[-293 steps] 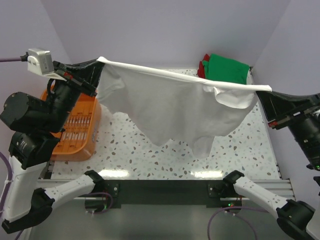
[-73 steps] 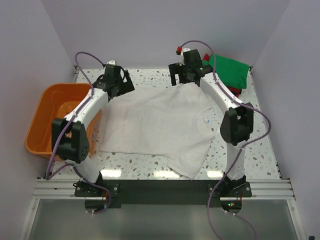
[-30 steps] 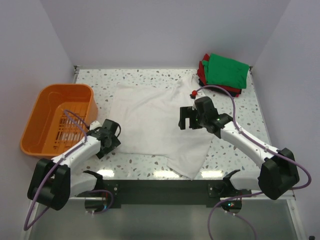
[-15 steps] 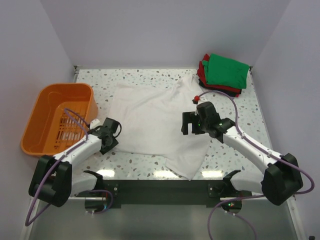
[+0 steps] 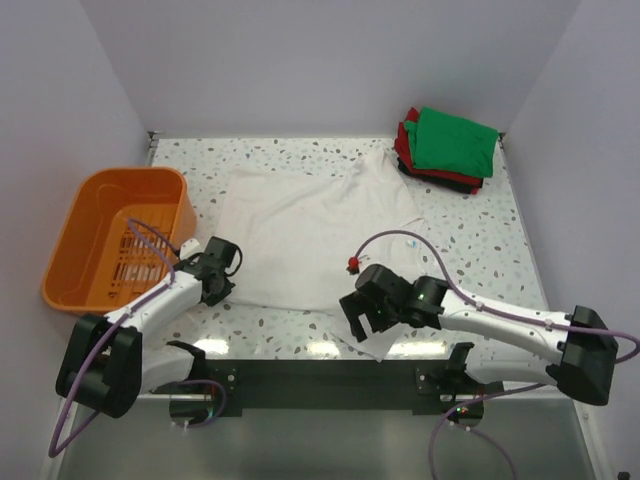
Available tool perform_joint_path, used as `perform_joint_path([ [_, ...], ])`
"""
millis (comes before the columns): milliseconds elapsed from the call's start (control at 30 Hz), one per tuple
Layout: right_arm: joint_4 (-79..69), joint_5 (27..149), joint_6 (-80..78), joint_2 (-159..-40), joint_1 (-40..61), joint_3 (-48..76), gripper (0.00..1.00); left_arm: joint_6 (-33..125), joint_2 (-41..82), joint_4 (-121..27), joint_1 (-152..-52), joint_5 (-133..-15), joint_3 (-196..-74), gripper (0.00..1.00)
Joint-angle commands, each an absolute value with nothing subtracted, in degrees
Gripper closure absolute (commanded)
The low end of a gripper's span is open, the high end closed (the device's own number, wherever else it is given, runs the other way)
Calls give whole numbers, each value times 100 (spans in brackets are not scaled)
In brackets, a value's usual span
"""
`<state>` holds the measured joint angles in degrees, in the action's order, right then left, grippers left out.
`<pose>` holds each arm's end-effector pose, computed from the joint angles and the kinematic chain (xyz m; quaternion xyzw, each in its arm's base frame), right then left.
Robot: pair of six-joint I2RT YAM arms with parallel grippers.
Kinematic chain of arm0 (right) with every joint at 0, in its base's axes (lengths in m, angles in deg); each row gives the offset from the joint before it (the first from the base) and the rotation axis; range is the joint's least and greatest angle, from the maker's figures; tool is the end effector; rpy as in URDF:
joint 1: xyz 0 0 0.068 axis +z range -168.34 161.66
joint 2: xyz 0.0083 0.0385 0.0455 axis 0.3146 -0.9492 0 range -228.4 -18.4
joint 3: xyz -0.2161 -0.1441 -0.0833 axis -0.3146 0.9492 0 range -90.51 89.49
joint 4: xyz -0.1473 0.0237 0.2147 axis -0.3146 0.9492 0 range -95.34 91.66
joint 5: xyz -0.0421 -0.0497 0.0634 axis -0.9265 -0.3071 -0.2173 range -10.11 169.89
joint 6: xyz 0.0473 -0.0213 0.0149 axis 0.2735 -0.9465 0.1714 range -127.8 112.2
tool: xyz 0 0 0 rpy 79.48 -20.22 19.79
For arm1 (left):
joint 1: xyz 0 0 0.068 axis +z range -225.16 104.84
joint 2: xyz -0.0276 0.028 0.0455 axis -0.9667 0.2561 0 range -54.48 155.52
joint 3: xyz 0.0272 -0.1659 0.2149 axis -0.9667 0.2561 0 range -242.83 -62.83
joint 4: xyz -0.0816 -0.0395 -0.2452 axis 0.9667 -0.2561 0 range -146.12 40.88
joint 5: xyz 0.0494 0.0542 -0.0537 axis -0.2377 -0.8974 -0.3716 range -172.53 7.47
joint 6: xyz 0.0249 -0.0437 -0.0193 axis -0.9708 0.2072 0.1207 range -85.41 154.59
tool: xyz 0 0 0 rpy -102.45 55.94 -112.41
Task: Fold and stack the t-shirts
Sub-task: Flatten the tshirt out
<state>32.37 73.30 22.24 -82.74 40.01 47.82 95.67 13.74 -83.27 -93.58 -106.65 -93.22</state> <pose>0.1131 0.1757 0.2173 -0.2218 0.9395 0.1380 0.2217 0.1803 -0.0448 0.1546 -0.3819 0.8878 0.0607 0.2497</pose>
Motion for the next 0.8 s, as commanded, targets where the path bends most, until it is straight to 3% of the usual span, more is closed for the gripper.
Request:
perform_joint_path([
  [0, 3754, 7040, 2673, -8440, 4599, 4766, 6, 10059, 1442, -8490, -9239, -10406, -9095, 97],
  [200, 3430, 7154, 2692, -9150, 5109, 4915, 17, 9945, 1433, -8393, -9239, -10345, -9086, 100],
  [300, 3263, 6997, 2823, -9521, 5127, 4985, 28, 9901, 1433, -8332, -9248, -10301, -9069, 100],
  [400, 3324, 6855, 2990, -10004, 5127, 4968, 49, 9848, 1416, -8340, -9248, -10283, -9104, 100],
  [433, 3498, 6742, 3043, -10153, 5119, 4968, 64, 9848, 1407, -8349, -9239, -10274, -9104, 100],
  [500, 3832, 6383, 3306, -10234, 5118, 4924, 81, 9804, 1346, -8384, -9248, -10239, -9113, 100],
  [533, 4199, 6146, 3359, -10234, 5118, 4889, 97, 9796, 1328, -8384, -9248, -10222, -9121, 100],
  [767, 4879, 6475, 3448, -9426, 5127, 4836, 100, 9690, 1012, -8524, -9326, -9923, -9139, 100],
])
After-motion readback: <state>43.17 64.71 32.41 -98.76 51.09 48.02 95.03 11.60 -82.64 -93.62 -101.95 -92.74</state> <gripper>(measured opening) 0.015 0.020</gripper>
